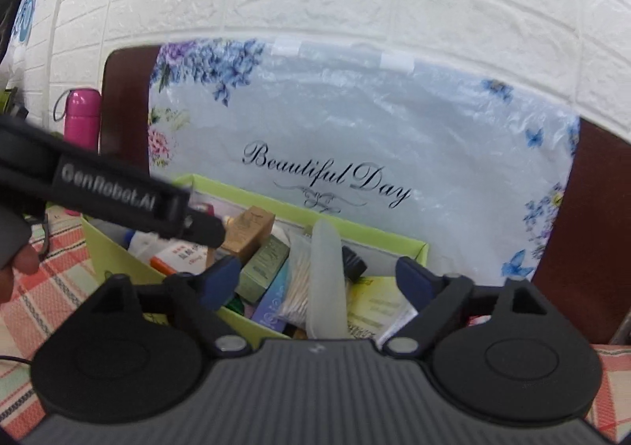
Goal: Organize objects
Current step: 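Place the gold box and toothbrush case into the lime-green box, open both tools, then grasp the clear plastic cup with the left tool while the right tool grasps the steel wool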
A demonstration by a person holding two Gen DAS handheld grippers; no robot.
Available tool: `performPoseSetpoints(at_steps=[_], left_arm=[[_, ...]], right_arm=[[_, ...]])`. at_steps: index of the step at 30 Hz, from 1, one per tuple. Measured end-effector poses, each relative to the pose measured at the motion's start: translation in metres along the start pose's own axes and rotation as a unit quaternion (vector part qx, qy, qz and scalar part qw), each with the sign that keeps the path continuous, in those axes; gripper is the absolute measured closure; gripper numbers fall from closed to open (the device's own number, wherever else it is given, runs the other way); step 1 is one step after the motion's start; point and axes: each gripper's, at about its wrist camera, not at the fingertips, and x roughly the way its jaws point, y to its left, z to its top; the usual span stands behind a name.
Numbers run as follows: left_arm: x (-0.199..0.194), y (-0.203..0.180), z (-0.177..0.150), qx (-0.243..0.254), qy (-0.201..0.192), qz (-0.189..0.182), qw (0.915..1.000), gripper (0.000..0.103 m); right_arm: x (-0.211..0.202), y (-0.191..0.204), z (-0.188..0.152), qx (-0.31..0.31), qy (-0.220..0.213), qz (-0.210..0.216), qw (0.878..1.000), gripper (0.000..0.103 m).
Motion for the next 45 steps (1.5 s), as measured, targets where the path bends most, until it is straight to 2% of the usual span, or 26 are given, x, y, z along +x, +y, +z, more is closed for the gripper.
performPoseSetpoints(at_steps=[1, 4, 6, 10, 20, 23, 26, 32, 36, 42, 44, 45], left_arm=[[-0.007, -0.002, -0.001, 0.006, 0.001, 0.01, 0.9999, 0.031], [-0.029, -0.007, -0.01, 0.022, 0.005, 0.043, 0.9988, 0.028], [-0.039, -0.009, -0.019, 0.028, 0.018, 0.061, 0.9976, 0.028], [-0.058, -0.006, -0.043, 0.021, 0.037, 0.07, 0.9967, 0.028], [-0.088, 0.01, -0.087, -0.003, 0.059, 0.092, 0.994, 0.028], [-0.099, 0.022, -0.102, -0.017, 0.058, 0.097, 0.9935, 0.028], [-0.111, 0.043, -0.121, -0.039, 0.05, 0.117, 0.9911, 0.028], [-0.111, 0.105, -0.129, -0.093, 0.046, 0.186, 0.9772, 0.028], [-0.108, 0.133, -0.116, -0.138, 0.042, 0.173, 0.9743, 0.028], [-0.082, 0.159, -0.096, -0.172, 0.043, 0.164, 0.9703, 0.024], [-0.073, 0.168, -0.097, -0.183, 0.047, 0.145, 0.9712, 0.028], [-0.069, 0.171, -0.098, -0.186, 0.051, 0.135, 0.9719, 0.035]], right_arm=[[-0.011, 0.001, 0.001, -0.001, -0.008, 0.002, 1.0, 0.001], [-0.041, 0.009, -0.003, -0.014, -0.013, 0.008, 1.0, 0.0], [-0.057, 0.016, -0.011, -0.023, 0.001, 0.017, 1.0, 0.0], [-0.08, 0.032, -0.032, -0.04, 0.042, 0.039, 0.998, 0.0], [-0.125, 0.06, -0.062, -0.034, 0.071, 0.058, 0.995, 0.0], [-0.131, 0.069, -0.069, -0.034, 0.08, 0.067, 0.994, 0.0], [-0.134, 0.078, -0.077, -0.043, 0.092, 0.075, 0.992, 0.0], [-0.133, 0.092, -0.081, -0.054, 0.102, 0.086, 0.99, 0.0], [-0.123, 0.101, -0.08, -0.057, 0.109, 0.087, 0.989, 0.0], [-0.098, 0.107, -0.071, -0.053, 0.111, 0.081, 0.989, 0.0], [-0.086, 0.107, -0.067, -0.046, 0.11, 0.076, 0.99, 0.0], [-0.078, 0.106, -0.065, -0.041, 0.112, 0.072, 0.99, 0.0]])
